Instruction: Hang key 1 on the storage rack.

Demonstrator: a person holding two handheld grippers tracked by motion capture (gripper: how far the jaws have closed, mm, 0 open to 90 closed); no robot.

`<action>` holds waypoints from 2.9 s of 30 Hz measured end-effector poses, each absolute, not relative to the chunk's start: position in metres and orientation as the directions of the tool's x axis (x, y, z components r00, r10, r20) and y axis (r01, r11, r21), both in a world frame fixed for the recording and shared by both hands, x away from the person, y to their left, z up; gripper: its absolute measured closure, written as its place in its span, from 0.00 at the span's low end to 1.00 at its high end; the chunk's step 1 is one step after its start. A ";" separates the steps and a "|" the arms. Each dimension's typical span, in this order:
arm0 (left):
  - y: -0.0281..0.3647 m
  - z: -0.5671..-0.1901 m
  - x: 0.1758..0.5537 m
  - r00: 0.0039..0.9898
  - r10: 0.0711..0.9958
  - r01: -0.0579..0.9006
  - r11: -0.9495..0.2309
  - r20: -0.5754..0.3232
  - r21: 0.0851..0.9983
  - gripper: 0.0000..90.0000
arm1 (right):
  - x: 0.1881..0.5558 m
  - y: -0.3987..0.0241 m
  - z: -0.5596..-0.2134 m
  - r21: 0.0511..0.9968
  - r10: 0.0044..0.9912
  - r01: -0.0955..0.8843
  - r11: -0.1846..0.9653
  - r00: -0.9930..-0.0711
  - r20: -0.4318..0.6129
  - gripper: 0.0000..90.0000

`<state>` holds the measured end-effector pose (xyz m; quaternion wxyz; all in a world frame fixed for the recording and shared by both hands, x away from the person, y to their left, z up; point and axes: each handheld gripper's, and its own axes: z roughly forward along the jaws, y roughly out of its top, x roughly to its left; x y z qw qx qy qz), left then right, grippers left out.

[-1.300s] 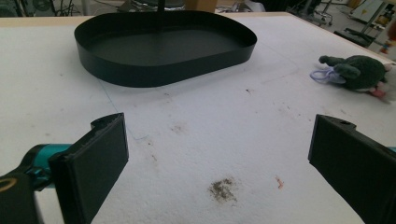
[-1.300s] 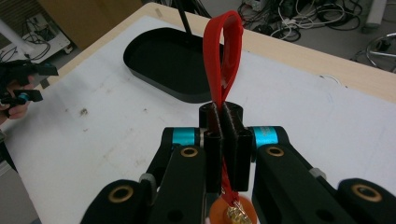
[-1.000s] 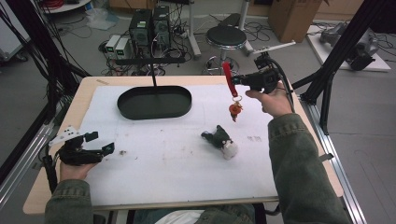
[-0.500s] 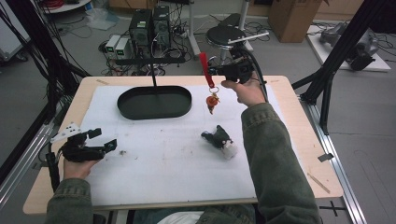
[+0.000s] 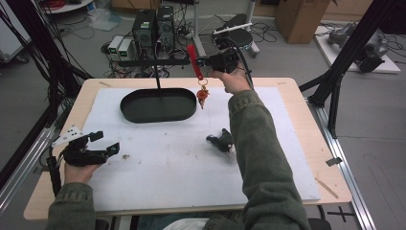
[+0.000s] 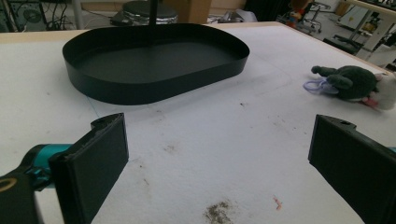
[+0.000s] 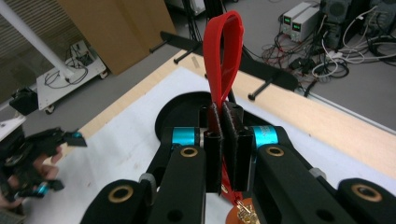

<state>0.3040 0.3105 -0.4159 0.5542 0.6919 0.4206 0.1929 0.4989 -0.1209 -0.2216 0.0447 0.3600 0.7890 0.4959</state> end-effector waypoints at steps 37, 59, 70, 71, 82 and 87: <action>0.316 -0.416 0.308 0.562 0.797 0.356 0.009 -0.222 0.934 0.06 | 0.567 -0.077 -0.256 0.851 0.593 0.525 0.014 -0.690 0.416 0.97; 0.317 -0.418 0.311 0.557 0.800 0.366 0.004 -0.222 0.930 0.06 | 0.546 -0.080 -0.256 0.824 0.770 0.521 0.221 -0.612 0.180 0.01; 0.315 -0.418 0.311 0.558 0.801 0.372 -0.007 -0.218 0.928 0.06 | 0.519 -0.106 -0.252 0.793 0.737 0.516 0.324 -0.664 0.131 0.01; 0.315 -0.418 0.311 0.559 0.798 0.371 0.002 -0.225 0.929 0.06 | 0.518 -0.110 -0.252 0.789 0.731 0.518 0.329 -0.669 0.134 0.01; 0.314 -0.417 0.310 0.560 0.797 0.375 -0.001 -0.225 0.927 0.06 | 0.484 -0.145 -0.251 0.772 0.742 0.505 0.387 -0.667 0.065 0.01; 0.313 -0.418 0.310 0.559 0.800 0.377 -0.008 -0.221 0.926 0.06 | 0.469 -0.159 -0.253 0.771 0.727 0.505 0.389 -0.682 0.080 0.01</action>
